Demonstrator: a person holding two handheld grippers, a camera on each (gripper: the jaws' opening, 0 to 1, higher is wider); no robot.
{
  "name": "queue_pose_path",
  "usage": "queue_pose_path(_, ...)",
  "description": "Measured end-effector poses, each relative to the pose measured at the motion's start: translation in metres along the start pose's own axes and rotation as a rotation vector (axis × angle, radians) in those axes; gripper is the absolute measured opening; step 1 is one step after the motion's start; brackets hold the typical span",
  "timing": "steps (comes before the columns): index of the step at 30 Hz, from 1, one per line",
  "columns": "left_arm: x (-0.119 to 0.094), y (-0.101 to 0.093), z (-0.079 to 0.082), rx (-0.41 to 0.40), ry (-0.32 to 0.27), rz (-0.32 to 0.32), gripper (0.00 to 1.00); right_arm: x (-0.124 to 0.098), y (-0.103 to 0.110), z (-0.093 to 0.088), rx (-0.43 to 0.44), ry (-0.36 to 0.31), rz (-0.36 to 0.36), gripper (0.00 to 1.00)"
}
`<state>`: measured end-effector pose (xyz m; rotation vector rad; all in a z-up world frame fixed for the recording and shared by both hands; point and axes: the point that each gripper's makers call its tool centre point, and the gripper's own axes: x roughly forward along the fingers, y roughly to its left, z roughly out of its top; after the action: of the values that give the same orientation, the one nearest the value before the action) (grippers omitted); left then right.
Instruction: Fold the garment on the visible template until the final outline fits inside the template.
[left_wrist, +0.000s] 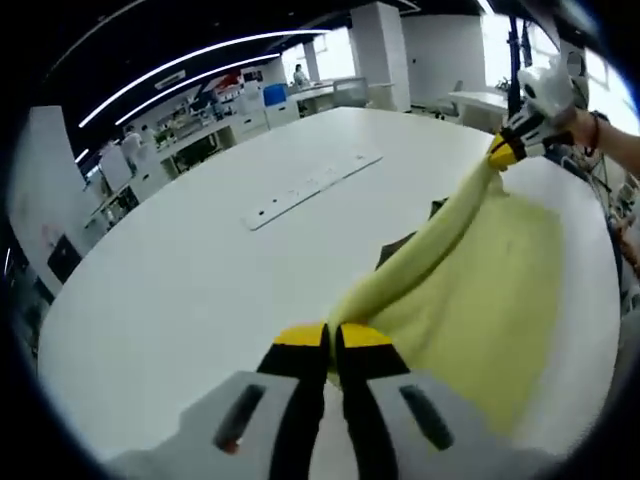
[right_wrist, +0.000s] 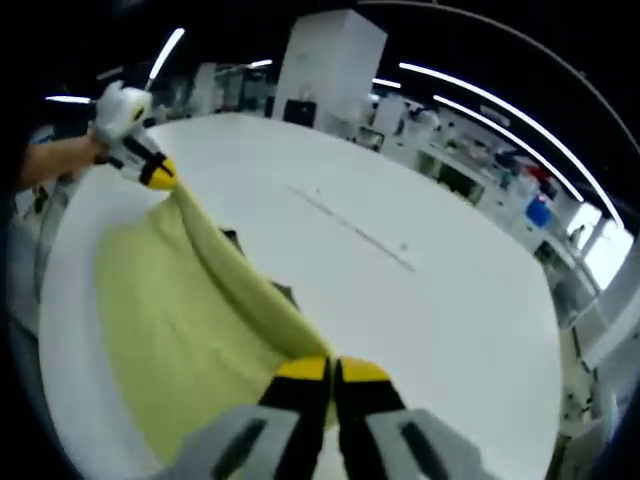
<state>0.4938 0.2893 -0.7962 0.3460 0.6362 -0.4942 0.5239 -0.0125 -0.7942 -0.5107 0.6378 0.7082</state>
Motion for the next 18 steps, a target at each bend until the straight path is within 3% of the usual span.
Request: queue_pose_path(18, 0.026, 0.0, -0.019, -0.014, 0.04, -0.014, 0.01, 0.029, -0.003, -0.018, 0.0, 0.064, 0.016, 0.0)
